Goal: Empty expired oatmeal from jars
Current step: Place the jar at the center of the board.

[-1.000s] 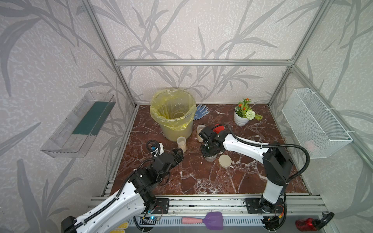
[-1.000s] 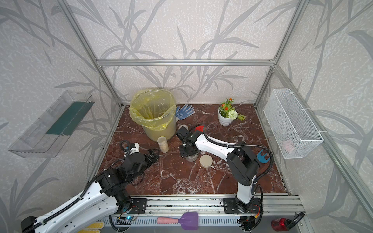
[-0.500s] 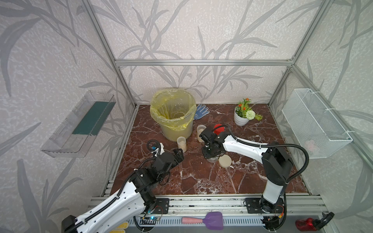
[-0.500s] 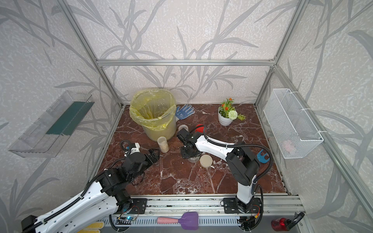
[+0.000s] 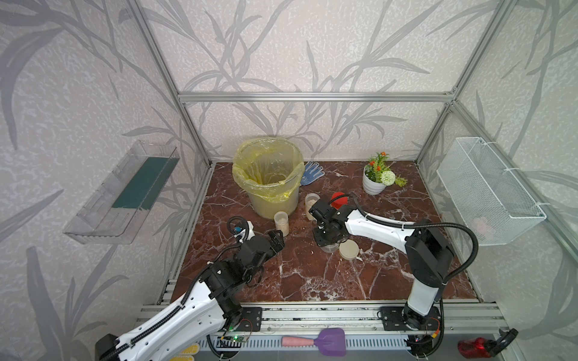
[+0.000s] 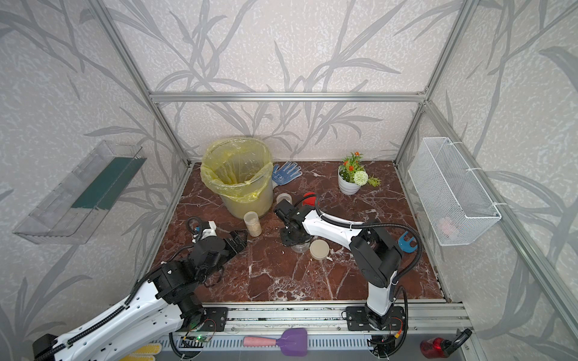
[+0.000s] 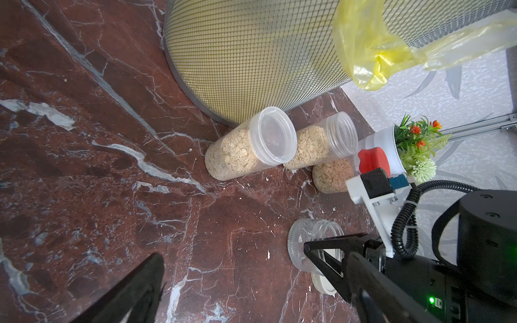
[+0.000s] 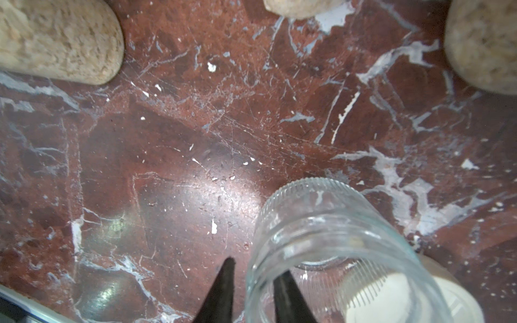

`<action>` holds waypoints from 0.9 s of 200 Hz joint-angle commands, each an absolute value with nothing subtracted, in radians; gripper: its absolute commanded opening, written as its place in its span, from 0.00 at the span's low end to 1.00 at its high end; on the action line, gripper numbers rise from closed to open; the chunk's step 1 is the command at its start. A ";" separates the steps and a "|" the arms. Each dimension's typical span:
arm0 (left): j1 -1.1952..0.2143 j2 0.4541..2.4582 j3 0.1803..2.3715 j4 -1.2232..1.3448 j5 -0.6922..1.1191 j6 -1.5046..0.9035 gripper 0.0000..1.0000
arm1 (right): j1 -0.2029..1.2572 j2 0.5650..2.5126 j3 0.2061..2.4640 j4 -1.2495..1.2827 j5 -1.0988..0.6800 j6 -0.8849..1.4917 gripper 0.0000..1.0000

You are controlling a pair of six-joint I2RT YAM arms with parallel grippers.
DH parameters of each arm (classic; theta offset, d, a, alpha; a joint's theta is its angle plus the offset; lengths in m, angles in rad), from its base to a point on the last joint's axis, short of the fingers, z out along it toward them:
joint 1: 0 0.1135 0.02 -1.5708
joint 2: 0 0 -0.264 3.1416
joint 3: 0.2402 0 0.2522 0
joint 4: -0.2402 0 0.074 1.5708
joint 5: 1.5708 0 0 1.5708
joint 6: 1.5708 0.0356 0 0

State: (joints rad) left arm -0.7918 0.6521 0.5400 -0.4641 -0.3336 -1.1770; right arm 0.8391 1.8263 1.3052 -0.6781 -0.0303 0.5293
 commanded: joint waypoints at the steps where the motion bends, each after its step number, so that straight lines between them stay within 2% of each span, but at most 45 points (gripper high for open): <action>1: -0.795 0.644 0.573 -0.495 -0.369 -1.157 0.99 | 0.844 1.837 1.297 -0.693 -0.026 0.537 0.40; 47: -0.795 0.630 0.588 -0.550 -0.422 -1.138 0.99 | 0.844 1.764 1.314 -0.737 -0.028 0.527 0.61; 79: -0.794 0.600 0.589 -0.587 -0.463 -1.120 0.99 | 0.845 1.713 1.345 -0.773 -0.020 0.512 0.68; 130: -0.793 0.599 0.626 -0.679 -0.527 -1.132 0.99 | 0.848 1.612 1.406 -0.806 0.003 0.480 0.70; 180: -0.793 0.651 0.683 -0.751 -0.555 -1.157 0.99 | 0.895 1.617 1.428 -0.623 -0.142 0.298 0.70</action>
State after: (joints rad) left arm -0.7918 0.6220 0.6373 -0.6720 -0.4976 -1.1454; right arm 0.8520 1.6081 1.4055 -0.7242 -0.0685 0.4213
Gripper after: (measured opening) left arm 0.993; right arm 0.697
